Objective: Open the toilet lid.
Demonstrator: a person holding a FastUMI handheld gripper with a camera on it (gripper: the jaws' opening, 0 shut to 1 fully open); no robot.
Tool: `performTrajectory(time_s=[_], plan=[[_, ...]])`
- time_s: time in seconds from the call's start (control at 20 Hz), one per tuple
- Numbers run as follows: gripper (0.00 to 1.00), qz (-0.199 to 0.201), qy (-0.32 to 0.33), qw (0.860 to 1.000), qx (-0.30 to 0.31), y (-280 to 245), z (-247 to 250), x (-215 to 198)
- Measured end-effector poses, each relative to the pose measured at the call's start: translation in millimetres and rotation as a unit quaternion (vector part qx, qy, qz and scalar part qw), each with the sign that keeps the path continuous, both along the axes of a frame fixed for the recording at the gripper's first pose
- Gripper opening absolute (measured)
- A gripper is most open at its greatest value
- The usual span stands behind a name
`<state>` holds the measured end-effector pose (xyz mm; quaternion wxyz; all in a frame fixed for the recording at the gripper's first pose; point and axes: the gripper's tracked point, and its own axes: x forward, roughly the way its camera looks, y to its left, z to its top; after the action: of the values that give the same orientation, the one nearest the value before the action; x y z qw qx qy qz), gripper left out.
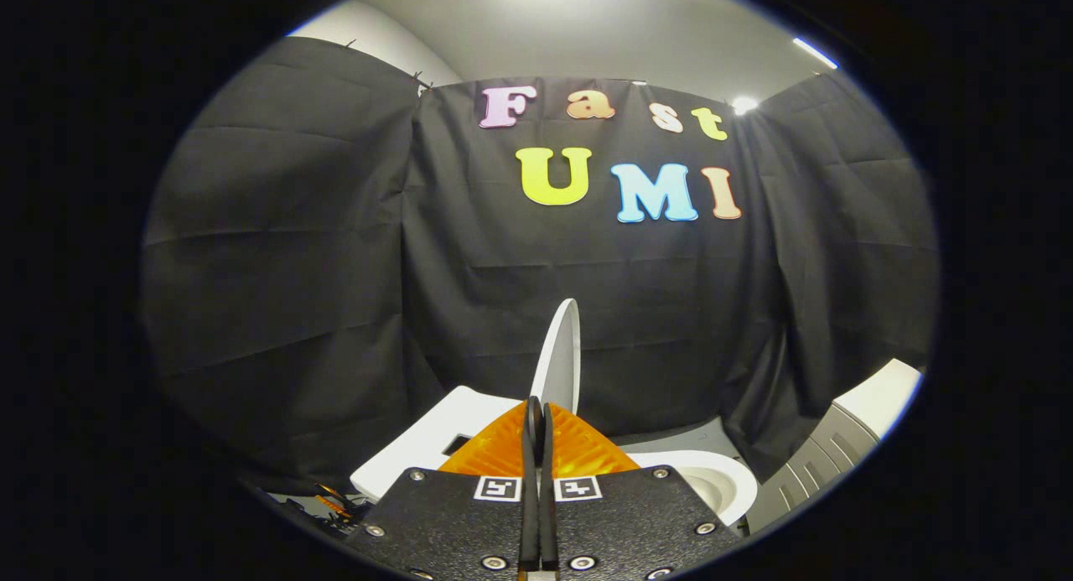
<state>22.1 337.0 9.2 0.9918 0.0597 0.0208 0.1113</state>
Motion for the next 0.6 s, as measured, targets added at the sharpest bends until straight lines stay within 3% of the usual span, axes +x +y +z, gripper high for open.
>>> performTrajectory(time_s=[0.3,0.6], plan=[[0.00,0.034,-0.002,0.999,0.027,32.9,0.7,2.5],[0.00,0.065,0.000,0.998,0.005,77.0,-1.9,3.1]])
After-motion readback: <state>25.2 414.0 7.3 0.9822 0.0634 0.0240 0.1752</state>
